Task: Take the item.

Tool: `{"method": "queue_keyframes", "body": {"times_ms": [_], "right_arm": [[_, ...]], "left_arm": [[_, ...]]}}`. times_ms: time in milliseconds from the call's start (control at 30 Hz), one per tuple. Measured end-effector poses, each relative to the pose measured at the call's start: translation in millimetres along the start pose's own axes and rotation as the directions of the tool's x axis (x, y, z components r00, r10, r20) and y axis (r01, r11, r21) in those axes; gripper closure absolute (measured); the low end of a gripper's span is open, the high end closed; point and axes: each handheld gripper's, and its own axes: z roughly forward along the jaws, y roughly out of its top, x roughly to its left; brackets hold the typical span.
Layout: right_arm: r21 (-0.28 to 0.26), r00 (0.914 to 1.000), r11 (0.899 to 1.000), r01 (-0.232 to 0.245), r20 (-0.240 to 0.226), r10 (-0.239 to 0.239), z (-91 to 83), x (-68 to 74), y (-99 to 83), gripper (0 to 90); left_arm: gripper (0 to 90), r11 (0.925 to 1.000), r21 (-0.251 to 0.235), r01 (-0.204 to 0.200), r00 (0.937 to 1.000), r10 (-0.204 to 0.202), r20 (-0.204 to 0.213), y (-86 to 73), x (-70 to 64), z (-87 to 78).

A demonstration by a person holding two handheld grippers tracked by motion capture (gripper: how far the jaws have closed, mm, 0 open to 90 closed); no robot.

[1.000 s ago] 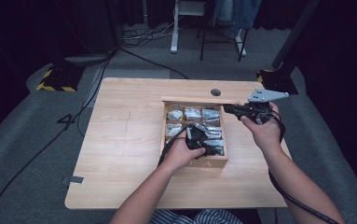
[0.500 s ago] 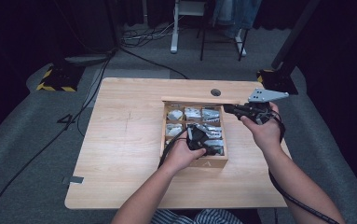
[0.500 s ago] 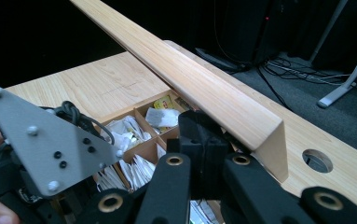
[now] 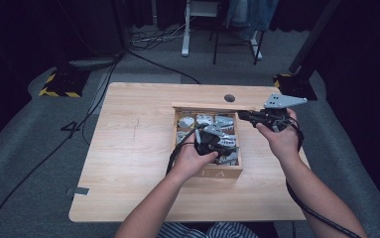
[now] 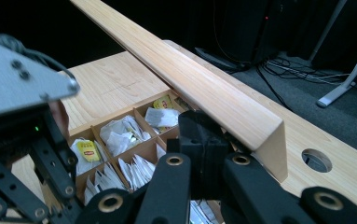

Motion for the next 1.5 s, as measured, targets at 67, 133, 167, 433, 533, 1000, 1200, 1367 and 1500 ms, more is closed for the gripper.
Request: {"method": "queue_keyframes", "body": {"times_ms": [67,133,167,433,533,1000,1200,1367,1500], "right_arm": [[0.000,1.0000,1.000,0.001,0.001,-0.001,0.0,0.0,0.1,90.0],[0.001,1.0000,1.000,0.004,0.002,-0.004,0.1,-0.1,0.4,90.0],[0.001,1.0000,1.000,0.004,0.002,-0.004,0.1,-0.2,0.6,90.0],[0.004,1.0000,1.000,0.004,0.001,-0.004,0.1,-0.3,0.8,90.0],[0.006,1.0000,1.000,0.005,0.001,-0.005,0.0,-0.1,1.0,90.0],[0.006,1.0000,1.000,0.005,0.006,-0.005,-0.1,0.7,0.6,90.0],[0.005,1.0000,1.000,0.002,0.007,-0.002,0.0,1.1,0.6,90.0],[0.003,1.0000,1.000,0.001,0.002,-0.001,-0.3,1.4,-0.8,90.0],[0.001,1.0000,1.000,0.004,0.000,-0.004,-0.3,1.2,-1.2,90.0]], "left_arm": [[89.9,1.0000,0.002,-0.009,0.9999,0.009,-0.006,1.5,0.3,-1.9],[89.9,1.0000,-0.004,-0.007,0.9999,0.007,-0.010,3.8,0.4,-5.8],[89.9,1.0000,-0.006,-0.007,0.9999,0.007,-0.010,4.3,0.5,-7.3],[89.8,0.9989,-0.047,0.005,1.0000,-0.005,-0.007,4.1,-3.3,-31.3],[89.8,0.9988,-0.048,-0.001,0.9995,-0.001,-0.031,3.5,-6.6,-39.7],[89.7,0.9938,-0.110,0.015,0.9964,-0.024,-0.081,-27.2,-10.5,-106.1],[89.7,0.9950,-0.096,0.031,0.9856,-0.046,-0.163,-43.4,-6.3,-135.2],[89.6,0.9950,-0.087,0.049,0.9774,-0.066,-0.201,-52.4,-3.4,-153.8],[89.5,0.9951,-0.075,0.064,0.9696,-0.080,-0.231,-60.2,0.1,-165.1]]}}
